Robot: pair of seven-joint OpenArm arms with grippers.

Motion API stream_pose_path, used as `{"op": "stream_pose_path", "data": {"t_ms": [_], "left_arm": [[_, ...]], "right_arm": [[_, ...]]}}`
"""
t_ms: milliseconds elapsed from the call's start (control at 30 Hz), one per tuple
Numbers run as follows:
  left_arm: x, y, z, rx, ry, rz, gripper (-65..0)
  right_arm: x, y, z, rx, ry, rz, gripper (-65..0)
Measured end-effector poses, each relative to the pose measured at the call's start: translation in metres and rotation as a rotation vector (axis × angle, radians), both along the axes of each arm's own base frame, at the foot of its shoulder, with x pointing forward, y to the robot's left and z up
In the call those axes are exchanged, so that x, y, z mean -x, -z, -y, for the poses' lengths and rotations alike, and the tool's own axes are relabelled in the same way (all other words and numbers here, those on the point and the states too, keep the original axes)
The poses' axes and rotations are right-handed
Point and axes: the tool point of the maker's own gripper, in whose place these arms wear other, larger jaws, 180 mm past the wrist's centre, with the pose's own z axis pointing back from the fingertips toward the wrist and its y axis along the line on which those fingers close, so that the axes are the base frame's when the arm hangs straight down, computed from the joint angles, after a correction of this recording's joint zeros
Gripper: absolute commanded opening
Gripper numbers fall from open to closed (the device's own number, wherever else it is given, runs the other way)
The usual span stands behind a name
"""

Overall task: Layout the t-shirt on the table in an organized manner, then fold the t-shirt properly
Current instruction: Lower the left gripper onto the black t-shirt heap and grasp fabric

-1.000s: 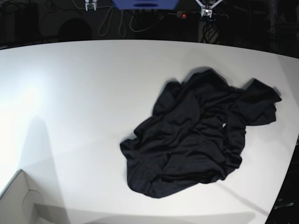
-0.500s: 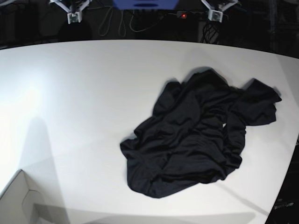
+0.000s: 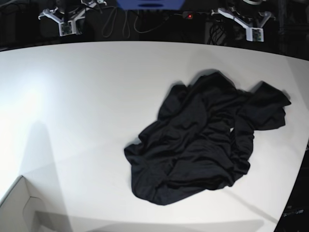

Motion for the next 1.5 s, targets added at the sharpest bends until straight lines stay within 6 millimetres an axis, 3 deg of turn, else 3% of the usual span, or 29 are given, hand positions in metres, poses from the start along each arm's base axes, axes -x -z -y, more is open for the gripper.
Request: {"op": "stream_pose_path", "data": {"t_ms": [367,567,700,767,867,1000,1100,1233,1367,1500], "left_arm": [[-0.028,-0.010,-0.008,0.030,-0.157,0.099,-64.6],[-0.045,-0.020,-0.022,0.022,-0.246,0.169,-64.5],[-0.062,-0.031,-0.027,0.026,-0.277,0.228,-64.0],[-0.077,-0.040,-0.033,0.020,-0.288,0.276,-59.6],[-0.106,-0.058,-0.041,0.014,-0.299,0.361,-45.6],[-0.158,-0.089,-0.050,0.003,-0.252,0.448,-30.7],[-0.210,-0.128,-0.057,0.012,-0.244,0.561,-27.4],[-0.274,-0.147,-0.065,0.072,-0.252,0.590,-27.3],[-0.325,-0.126,-0.074,0.136,-0.296,0.525,-27.2],[-0.361,-0.094,-0.073,0.176,-0.297,0.412,-27.4]], "right_arm": [[-0.068,-0.022,-0.001,-0.002,-0.002,0.181,-65.0],[-0.095,-0.034,-0.003,-0.005,-0.006,0.253,-65.0],[-0.106,-0.029,-0.004,-0.005,0.000,0.213,-56.6],[-0.117,-0.033,-0.006,-0.007,-0.001,0.225,-51.3],[-0.127,-0.038,-0.003,-0.001,0.006,0.240,-45.2],[-0.123,-0.035,0.000,0.005,0.009,0.222,-43.1],[-0.124,-0.036,-0.001,0.001,0.014,0.228,-43.1],[-0.125,-0.031,-0.002,-0.005,0.032,0.188,-43.1],[-0.136,-0.034,-0.004,-0.015,0.045,0.189,-43.1],[-0.140,-0.035,-0.008,-0.032,0.059,0.193,-43.1]]}}
